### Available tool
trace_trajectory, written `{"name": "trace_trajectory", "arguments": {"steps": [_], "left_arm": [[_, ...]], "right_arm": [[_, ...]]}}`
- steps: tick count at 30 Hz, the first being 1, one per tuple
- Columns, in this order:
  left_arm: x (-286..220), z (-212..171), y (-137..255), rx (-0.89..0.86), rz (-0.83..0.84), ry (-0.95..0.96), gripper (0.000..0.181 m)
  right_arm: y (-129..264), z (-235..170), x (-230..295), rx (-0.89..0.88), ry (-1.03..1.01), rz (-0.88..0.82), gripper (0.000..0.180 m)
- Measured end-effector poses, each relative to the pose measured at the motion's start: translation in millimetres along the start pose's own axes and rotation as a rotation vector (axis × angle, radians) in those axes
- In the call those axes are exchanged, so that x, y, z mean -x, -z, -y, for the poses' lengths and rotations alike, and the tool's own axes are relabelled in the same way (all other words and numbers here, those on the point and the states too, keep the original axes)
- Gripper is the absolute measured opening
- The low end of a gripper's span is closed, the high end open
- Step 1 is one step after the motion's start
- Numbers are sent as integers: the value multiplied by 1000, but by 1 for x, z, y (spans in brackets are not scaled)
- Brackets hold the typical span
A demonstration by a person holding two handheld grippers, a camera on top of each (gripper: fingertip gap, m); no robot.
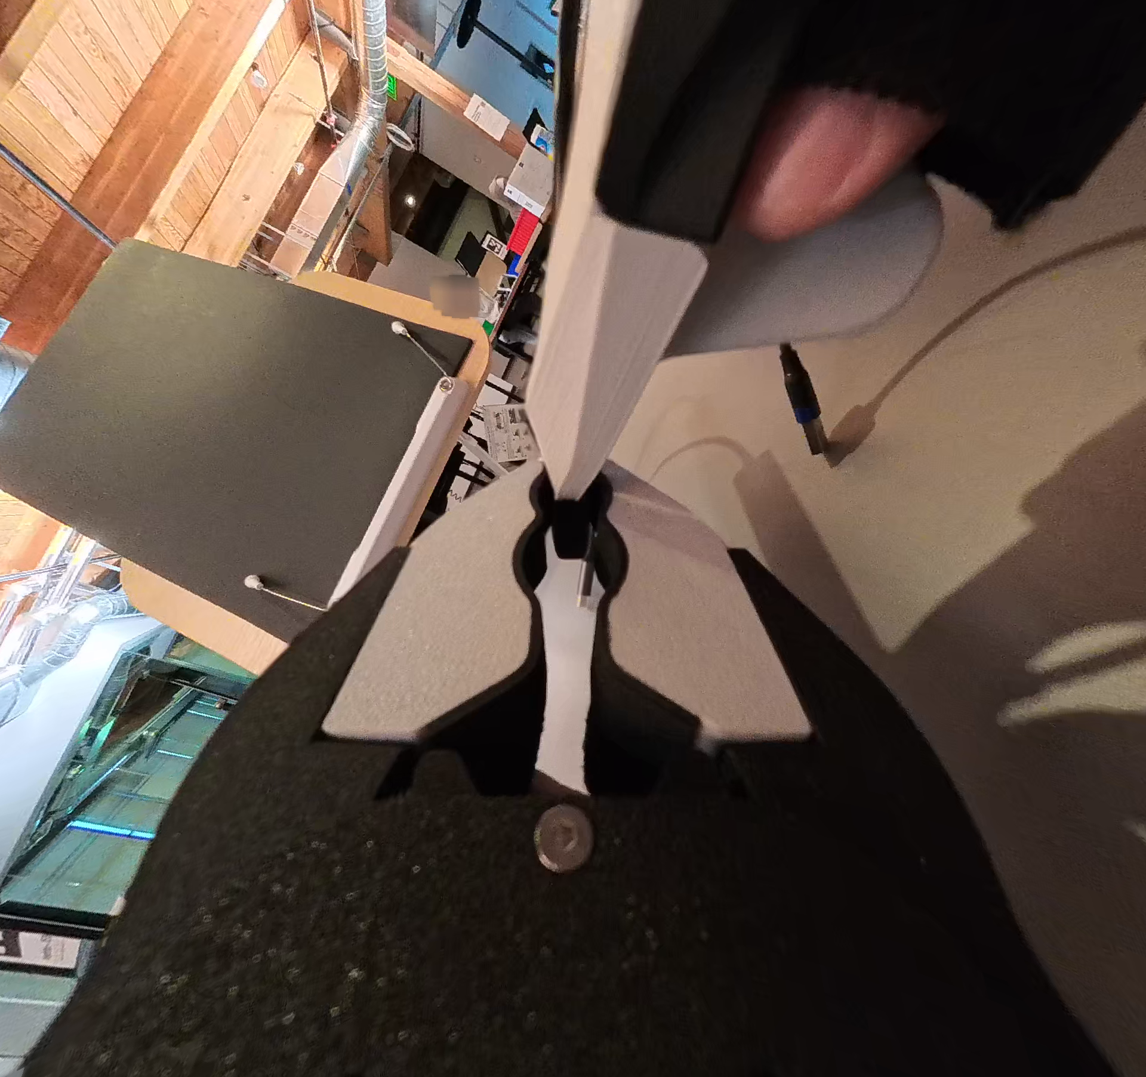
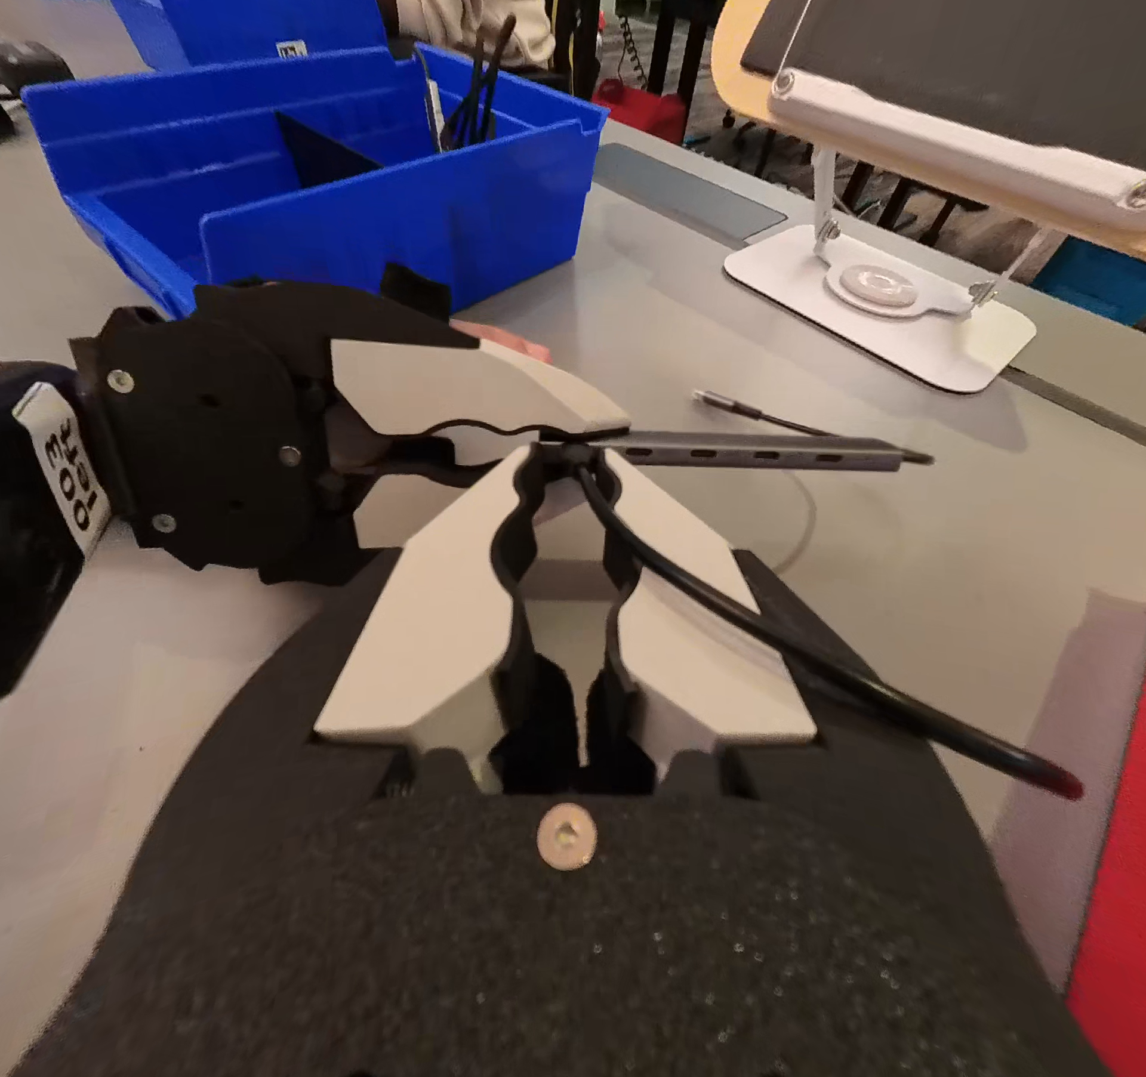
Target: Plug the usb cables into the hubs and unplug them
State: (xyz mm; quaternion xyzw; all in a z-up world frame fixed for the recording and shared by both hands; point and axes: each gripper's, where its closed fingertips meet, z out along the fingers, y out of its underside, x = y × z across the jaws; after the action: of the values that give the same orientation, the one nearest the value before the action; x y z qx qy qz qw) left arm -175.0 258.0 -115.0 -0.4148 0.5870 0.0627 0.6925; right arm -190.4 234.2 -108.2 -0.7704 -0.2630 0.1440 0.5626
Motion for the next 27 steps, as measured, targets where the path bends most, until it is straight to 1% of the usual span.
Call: {"name": "trace_trajectory", "arguments": {"steps": [1, 5, 12, 17, 21, 27], "left_arm": [[0, 0, 0, 1, 2, -10, 10], [-3, -1, 1, 10, -7, -9, 10], [-3, -2, 0, 27, 0, -3, 11], [-6, 5, 6, -21, 2, -13, 11], [-13, 12, 11, -84, -14, -10, 11], [-21, 20, 13, -129, -38, -23, 11]], "right_arm": [[0, 0, -1, 6, -2, -2, 10], [1, -3, 0, 14, -26, 29, 9], [2, -4, -1, -3, -54, 31, 9], [10, -6, 4, -2, -30, 87, 9], [18, -12, 8, 22, 28, 133, 9], [26, -18, 10, 29, 37, 139, 9]]}}
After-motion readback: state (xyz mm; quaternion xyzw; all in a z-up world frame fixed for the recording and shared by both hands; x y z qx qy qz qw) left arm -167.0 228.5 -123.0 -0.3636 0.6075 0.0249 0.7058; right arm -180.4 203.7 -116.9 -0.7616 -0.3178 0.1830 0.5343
